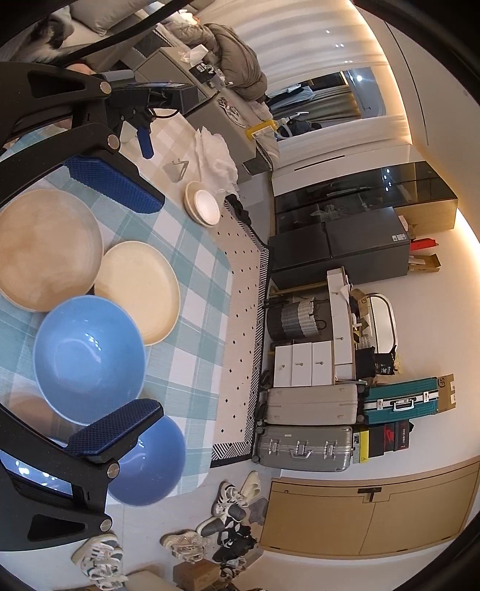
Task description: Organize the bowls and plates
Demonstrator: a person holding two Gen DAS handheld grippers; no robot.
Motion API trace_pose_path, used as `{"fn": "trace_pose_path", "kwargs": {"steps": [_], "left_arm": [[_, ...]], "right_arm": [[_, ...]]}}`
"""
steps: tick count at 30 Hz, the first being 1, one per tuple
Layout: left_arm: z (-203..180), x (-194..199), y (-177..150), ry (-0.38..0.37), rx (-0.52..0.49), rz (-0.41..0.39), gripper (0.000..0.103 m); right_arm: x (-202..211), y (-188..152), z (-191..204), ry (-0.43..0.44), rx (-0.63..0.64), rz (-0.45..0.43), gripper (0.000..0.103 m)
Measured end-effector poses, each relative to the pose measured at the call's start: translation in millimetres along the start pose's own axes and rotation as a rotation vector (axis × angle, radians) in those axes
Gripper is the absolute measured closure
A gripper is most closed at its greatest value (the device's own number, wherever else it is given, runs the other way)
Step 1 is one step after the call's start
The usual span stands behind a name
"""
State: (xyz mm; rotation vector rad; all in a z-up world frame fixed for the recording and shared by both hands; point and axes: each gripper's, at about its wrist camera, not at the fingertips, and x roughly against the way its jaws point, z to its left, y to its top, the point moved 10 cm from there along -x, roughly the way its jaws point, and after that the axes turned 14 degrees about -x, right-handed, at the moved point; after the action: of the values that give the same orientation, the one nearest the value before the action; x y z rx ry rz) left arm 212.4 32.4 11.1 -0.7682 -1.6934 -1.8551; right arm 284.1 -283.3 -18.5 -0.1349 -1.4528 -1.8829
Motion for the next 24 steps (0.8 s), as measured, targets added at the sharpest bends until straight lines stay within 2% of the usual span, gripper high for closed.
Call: {"fn": "trace_pose_path", "kwargs": {"steps": [6,9,13,24], "left_arm": [[1,-15,17,0.0,-0.018,0.023,0.002],[1,-25,22,-0.017,-0.007,0.031,0.002],[6,-39,26,0.002,-0.007,0.048,0.002],[18,-71,30,0.031,0.001,0.089,0.002]], "right_arm": [[-35,9,-7,-0.035,0.038,0.056,0.001],[-60,6,-12,-0.052,0.054,0.096,0.001],[-92,1,-19,-0.08,0.081,0.142,0.001],[-163,-12,-28,-0.084,0.128,0.254,0.001]]}}
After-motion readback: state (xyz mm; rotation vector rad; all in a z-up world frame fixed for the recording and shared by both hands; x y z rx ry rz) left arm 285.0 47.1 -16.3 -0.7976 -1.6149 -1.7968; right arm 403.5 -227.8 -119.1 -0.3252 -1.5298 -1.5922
